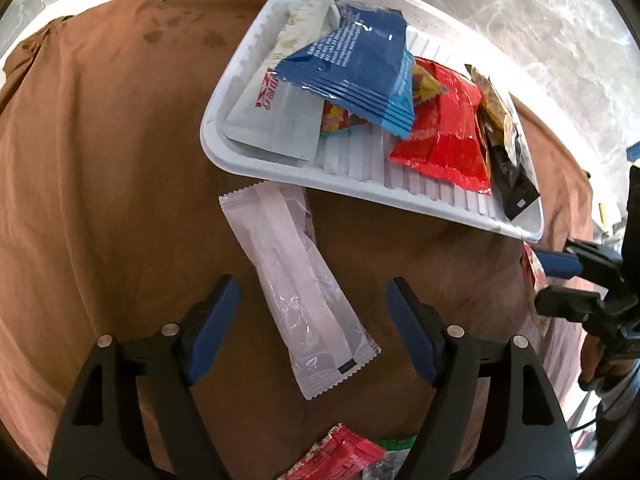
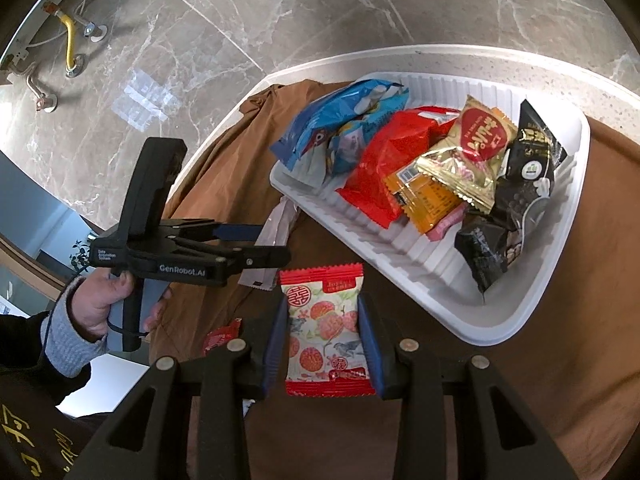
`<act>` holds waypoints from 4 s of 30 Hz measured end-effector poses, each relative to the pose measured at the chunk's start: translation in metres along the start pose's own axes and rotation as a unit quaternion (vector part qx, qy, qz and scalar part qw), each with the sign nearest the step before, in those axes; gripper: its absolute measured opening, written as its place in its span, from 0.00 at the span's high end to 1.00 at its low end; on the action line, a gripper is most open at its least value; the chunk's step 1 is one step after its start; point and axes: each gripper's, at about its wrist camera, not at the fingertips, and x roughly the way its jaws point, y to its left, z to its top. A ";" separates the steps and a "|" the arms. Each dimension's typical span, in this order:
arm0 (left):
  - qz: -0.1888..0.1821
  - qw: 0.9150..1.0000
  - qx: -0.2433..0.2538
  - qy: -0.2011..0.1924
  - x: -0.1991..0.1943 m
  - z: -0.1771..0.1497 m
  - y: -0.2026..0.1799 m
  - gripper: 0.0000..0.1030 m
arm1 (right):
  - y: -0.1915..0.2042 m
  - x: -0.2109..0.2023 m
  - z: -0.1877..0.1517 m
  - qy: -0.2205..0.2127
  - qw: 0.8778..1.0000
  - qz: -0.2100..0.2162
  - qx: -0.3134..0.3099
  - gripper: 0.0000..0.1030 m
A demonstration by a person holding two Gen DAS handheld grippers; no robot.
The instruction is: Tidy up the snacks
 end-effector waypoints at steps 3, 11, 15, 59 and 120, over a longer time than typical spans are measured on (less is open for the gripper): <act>0.020 1.000 0.006 -0.008 0.001 0.001 -0.004 0.45 | -0.001 0.000 -0.001 0.000 1.000 0.000 0.003 0.62; -0.033 0.998 -0.046 -0.028 -0.006 -0.006 0.027 0.83 | -0.005 0.001 -0.004 0.001 1.000 -0.006 0.007 0.62; -0.060 0.996 -0.059 -0.040 -0.014 -0.019 0.039 0.83 | -0.005 0.002 -0.005 0.003 1.000 -0.004 0.011 0.62; -0.152 0.987 -0.046 -0.022 -0.026 -0.039 0.027 0.84 | 0.015 0.026 -0.005 0.025 0.999 0.021 0.016 0.65; -0.119 0.979 0.146 -0.082 -0.079 0.011 -0.053 0.23 | 0.069 0.002 -0.010 -0.003 0.992 -0.080 -0.100 0.46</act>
